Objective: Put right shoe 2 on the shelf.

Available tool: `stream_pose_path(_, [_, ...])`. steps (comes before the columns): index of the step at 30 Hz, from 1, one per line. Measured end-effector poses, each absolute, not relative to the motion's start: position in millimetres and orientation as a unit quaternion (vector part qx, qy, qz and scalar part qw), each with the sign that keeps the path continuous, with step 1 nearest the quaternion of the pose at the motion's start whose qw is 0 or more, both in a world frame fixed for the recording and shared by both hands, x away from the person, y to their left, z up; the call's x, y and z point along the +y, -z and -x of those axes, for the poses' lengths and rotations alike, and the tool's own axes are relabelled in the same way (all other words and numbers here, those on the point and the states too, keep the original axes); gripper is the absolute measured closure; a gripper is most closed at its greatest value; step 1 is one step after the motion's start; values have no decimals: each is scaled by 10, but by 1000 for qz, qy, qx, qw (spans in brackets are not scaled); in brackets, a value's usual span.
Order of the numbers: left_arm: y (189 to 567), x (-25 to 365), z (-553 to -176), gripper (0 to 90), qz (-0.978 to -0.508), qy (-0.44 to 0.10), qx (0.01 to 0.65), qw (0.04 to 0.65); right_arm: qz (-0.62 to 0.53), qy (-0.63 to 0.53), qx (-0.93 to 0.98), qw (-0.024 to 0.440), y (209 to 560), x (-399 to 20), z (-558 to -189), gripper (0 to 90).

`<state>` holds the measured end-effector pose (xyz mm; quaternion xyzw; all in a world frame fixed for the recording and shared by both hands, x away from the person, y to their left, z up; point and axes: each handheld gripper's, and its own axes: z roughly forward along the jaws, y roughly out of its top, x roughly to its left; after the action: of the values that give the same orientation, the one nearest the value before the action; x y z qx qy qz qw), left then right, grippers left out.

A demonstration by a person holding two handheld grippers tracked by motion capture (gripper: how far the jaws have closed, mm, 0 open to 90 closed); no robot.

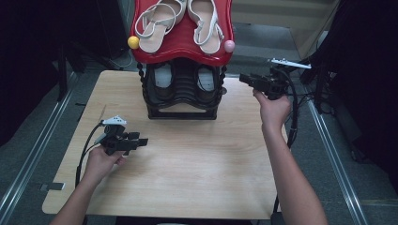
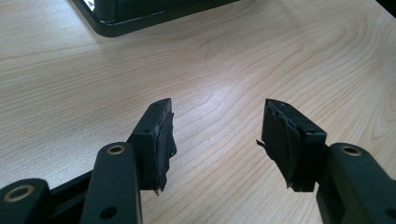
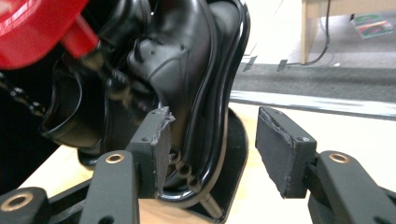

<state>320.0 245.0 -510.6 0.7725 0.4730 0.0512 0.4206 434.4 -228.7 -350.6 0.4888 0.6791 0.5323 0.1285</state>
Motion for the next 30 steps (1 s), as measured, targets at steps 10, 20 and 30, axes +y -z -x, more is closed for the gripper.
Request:
stream_pose_path(10, [5113, 2457, -3203, 439, -772, -51, 475, 419, -477, -530, 691, 122, 3802, -2229, -4162, 458])
stream_pose_path(20, [5112, 2468, -3203, 439, -773, -52, 475, 417, -479, -523, 697, 106, 4149, -2188, -4030, 461])
stream_pose_path(30, [5109, 2476, -3199, 429, -772, -52, 475, 419, -483, -518, 701, 87, 4463, -2222, -3855, 462])
